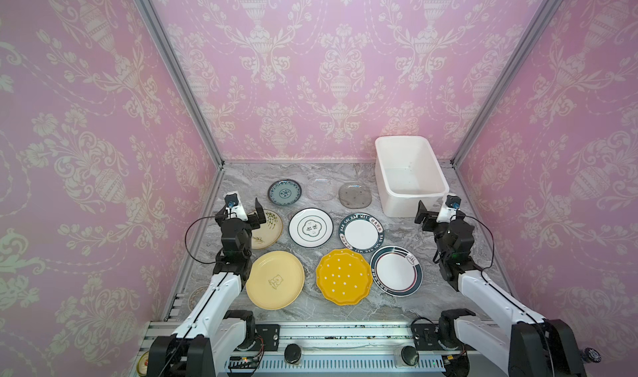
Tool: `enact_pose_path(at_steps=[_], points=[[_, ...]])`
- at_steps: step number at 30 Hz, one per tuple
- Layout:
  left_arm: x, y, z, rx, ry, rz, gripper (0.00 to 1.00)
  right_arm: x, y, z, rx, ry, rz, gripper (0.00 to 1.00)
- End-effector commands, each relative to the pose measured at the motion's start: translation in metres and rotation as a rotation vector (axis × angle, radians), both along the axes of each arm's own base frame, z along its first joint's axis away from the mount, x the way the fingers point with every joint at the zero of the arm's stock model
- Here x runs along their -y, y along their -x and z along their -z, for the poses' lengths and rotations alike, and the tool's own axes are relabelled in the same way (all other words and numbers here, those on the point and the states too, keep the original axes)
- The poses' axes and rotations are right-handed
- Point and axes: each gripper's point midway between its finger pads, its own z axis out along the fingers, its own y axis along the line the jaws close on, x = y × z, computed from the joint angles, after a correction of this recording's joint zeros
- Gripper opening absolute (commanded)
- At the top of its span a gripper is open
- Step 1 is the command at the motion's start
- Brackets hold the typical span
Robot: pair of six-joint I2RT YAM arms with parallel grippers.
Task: Place the plates into the plastic bin on the countertop
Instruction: Pick up the plate from the bottom-left of the table.
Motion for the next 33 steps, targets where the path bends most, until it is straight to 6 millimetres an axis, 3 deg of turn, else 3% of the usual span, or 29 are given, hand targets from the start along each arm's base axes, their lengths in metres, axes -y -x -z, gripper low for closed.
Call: enact_pose_path(at_steps=[1, 3, 6, 9, 12, 16, 19, 24, 26, 33], points=[[-0.013, 0.036, 0.026, -0.228, 0.158, -0.121, 0.99, 0.008, 0.019, -0.004, -0.098, -0.231, 0.069, 1.00], [-0.007, 0.047, 0.015, -0.260, 0.245, -0.112, 0.99, 0.012, 0.030, -0.014, -0.129, -0.385, 0.099, 1.00], [0.017, 0.053, 0.013, -0.331, 0.402, -0.019, 0.99, -0.018, 0.033, -0.041, -0.137, -0.480, -0.085, 1.00], [0.053, 0.056, 0.021, -0.425, 0.540, 0.141, 0.99, -0.044, 0.032, -0.061, -0.165, -0.580, -0.219, 1.00], [0.073, 0.058, 0.027, -0.447, 0.700, 0.209, 0.99, -0.063, 0.029, -0.071, -0.238, -0.657, -0.301, 1.00], [0.076, 0.065, 0.053, -0.584, 0.877, 0.095, 0.99, -0.094, 0.032, -0.077, -0.357, -0.713, -0.385, 1.00], [0.071, 0.080, 0.068, -0.721, 0.906, -0.023, 0.99, -0.129, 0.042, -0.071, -0.486, -0.683, -0.456, 1.00], [0.028, 0.126, 0.079, -0.912, 0.746, -0.346, 0.99, -0.211, 0.070, -0.043, -0.750, -0.572, -0.622, 1.00], [0.018, 0.134, 0.082, -0.964, 0.679, -0.398, 0.99, -0.244, 0.081, -0.035, -0.826, -0.503, -0.698, 1.00], [0.017, 0.161, 0.108, -1.115, 0.654, -0.475, 0.99, -0.351, 0.122, 0.008, -1.042, -0.242, -0.968, 0.96]])
